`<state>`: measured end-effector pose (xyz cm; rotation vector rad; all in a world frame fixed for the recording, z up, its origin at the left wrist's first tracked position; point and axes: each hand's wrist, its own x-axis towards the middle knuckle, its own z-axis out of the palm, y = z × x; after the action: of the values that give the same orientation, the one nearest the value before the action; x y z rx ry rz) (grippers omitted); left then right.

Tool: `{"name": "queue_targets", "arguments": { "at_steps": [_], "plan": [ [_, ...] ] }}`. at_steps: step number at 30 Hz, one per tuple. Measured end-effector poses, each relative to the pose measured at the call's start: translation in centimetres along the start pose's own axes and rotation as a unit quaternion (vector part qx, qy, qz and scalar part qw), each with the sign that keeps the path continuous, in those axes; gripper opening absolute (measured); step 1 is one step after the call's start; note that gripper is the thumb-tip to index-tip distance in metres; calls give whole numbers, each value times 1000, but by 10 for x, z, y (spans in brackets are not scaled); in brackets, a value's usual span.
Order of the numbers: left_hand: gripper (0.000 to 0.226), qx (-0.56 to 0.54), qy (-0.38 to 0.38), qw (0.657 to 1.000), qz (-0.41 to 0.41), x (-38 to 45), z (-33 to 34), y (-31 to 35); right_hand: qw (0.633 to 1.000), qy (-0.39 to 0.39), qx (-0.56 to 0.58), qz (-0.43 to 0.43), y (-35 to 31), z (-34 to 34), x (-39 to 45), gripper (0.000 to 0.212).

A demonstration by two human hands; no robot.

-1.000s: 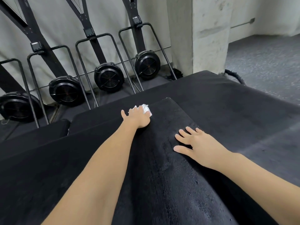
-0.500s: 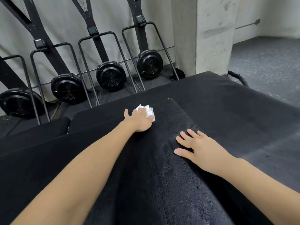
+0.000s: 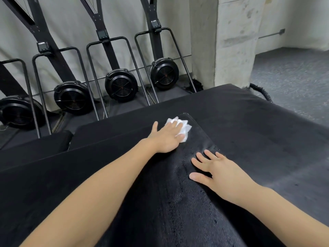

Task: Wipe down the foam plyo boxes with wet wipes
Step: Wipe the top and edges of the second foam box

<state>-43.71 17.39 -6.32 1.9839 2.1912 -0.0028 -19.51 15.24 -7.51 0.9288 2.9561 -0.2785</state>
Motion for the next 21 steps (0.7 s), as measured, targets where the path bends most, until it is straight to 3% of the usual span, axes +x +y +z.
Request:
{"name": "queue_targets", "arguments": {
  "at_steps": [4, 8, 11, 17, 21],
  "plan": [
    [61, 13, -8, 995, -97, 17, -4, -23, 1000, -3, 17, 4, 0, 1, 1, 76],
    [63, 11, -5, 990, -143, 52, -9, -2, 999, -5, 32, 4, 0, 1, 1, 84],
    [59, 11, 8, 995, -103, 61, -11, 13, 999, -5, 34, 2, -1, -1, 2, 93],
    [52, 22, 6, 995, 94, 21, -9, 21, 1000, 3, 16, -5, -2, 0, 1, 90],
    [59, 68, 1, 997, 36, 3, -8, -5, 1000, 7, -8, -13, 1, 4, 4, 94]
  ]
}}
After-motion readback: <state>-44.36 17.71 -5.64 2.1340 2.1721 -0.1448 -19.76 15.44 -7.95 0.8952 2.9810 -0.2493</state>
